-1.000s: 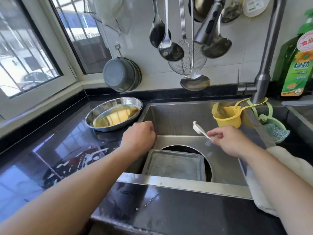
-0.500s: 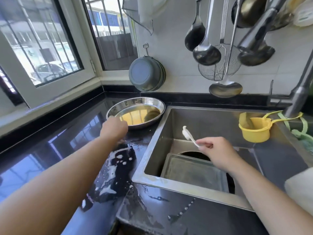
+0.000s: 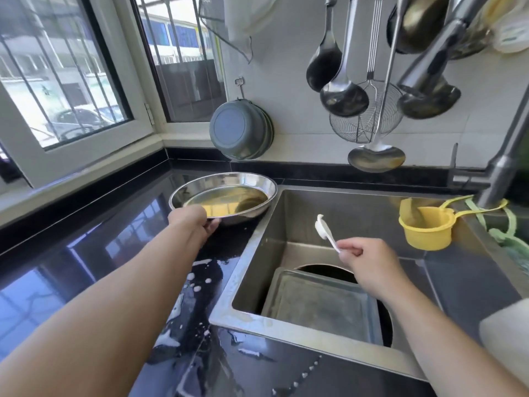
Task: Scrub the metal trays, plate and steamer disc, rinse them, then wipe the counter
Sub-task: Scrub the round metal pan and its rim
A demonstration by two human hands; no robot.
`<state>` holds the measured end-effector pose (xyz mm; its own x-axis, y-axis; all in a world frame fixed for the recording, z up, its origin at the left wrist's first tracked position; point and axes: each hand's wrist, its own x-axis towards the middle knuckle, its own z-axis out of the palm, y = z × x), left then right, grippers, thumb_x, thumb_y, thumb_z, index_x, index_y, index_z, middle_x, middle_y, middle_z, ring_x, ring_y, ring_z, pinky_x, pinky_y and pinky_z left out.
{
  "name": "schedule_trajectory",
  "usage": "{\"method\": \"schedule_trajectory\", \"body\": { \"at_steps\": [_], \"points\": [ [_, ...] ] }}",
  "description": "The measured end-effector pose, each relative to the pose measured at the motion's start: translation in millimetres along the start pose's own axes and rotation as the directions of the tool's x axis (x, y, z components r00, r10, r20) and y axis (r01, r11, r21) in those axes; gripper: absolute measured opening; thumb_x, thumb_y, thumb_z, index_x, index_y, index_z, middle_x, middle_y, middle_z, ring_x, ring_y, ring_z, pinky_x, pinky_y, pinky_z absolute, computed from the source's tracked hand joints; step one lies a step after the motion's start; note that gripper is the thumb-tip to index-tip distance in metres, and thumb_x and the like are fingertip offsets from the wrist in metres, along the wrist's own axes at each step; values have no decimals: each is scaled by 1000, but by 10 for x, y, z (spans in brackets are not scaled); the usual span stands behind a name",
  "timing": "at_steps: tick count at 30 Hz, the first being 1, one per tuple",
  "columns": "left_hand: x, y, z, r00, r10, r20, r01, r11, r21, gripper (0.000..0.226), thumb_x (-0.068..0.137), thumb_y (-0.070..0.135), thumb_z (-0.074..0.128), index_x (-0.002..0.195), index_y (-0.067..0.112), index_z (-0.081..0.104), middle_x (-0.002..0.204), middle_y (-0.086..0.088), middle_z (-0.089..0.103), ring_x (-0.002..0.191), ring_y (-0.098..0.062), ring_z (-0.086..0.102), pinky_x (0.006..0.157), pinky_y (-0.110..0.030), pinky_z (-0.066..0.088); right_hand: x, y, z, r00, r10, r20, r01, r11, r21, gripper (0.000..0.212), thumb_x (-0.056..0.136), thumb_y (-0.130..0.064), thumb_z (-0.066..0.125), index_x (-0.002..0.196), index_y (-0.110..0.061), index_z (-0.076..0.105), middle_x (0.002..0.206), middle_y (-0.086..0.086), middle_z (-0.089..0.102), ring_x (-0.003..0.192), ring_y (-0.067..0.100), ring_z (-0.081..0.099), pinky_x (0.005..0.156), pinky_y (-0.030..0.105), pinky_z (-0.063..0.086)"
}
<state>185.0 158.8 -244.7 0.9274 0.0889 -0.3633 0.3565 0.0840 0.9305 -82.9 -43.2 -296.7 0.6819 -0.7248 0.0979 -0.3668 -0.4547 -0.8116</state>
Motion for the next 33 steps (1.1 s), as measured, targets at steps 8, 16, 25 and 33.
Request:
{"method": "schedule_trajectory", "body": {
  "at_steps": [8,16,25,33],
  "points": [
    [-860,29,-117,998,53,45,-53,998,15,34,100,-3,36,132,4,48,101,-21,65,51,-22,63,34,-19,45,-121,-219,-293,956,-72,-284,95,993,69,24,96,-11,66,117,-15,76,95,3,72,91,24,64,77,32,46],
    [-1474,164,183,955,259,144,-289,923,254,31,97,-6,32,124,2,42,84,-24,64,41,-20,58,32,-20,41,-179,-211,-764,900,2,-437,74,985,158,26,99,-12,62,122,-14,74,102,7,74,87,23,60,77,29,41],
    [-1890,-138,611,810,447,381,-587,599,544,18,97,2,44,113,10,45,101,-14,55,66,-35,69,47,-41,61,-125,-102,-811,883,71,-465,37,975,219,27,99,-13,63,125,-16,72,103,4,72,85,17,59,58,15,37],
    [-2209,-488,961,715,430,552,-699,442,562,29,94,4,49,119,19,45,112,-9,60,100,-34,64,82,-53,63,-140,-75,-889,854,78,-514,35,978,206,27,100,-16,62,126,-16,71,115,2,73,97,17,62,79,26,44]
  ]
}}
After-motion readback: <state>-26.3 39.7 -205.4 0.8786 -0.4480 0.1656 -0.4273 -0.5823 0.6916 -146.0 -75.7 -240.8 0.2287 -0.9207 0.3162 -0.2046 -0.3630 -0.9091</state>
